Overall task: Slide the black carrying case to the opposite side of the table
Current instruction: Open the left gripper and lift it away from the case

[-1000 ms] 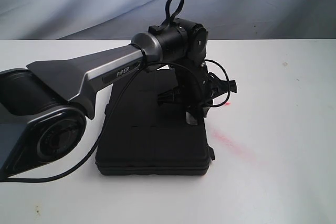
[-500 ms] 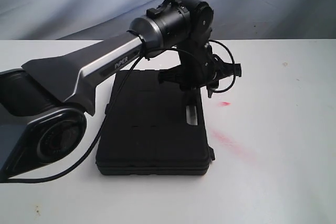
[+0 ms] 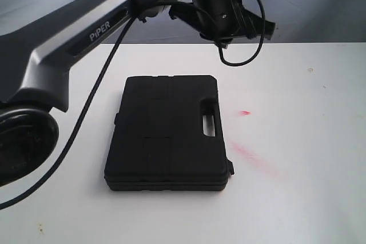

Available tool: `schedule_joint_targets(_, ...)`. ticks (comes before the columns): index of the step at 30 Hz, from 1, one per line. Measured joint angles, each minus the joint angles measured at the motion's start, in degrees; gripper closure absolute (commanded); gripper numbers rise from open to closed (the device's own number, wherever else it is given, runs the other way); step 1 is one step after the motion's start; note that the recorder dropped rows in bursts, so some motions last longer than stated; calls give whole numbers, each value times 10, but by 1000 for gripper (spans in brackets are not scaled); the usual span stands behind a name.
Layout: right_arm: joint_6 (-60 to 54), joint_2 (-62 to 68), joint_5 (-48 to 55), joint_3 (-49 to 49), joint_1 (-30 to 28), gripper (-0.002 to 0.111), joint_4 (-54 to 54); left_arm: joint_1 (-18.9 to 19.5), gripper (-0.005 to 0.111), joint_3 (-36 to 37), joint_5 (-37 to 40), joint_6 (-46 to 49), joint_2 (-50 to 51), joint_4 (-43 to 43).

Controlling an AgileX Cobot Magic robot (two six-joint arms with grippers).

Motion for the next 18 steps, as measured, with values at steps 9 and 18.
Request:
schedule_joint_targets(9, 0, 0, 0, 0, 0, 108, 0, -42, 107, 0, -75, 30, -17, 39)
schedule_joint_targets(18, 0, 0, 0, 0, 0, 108, 0, -66, 107, 6, -134, 61, -36, 42)
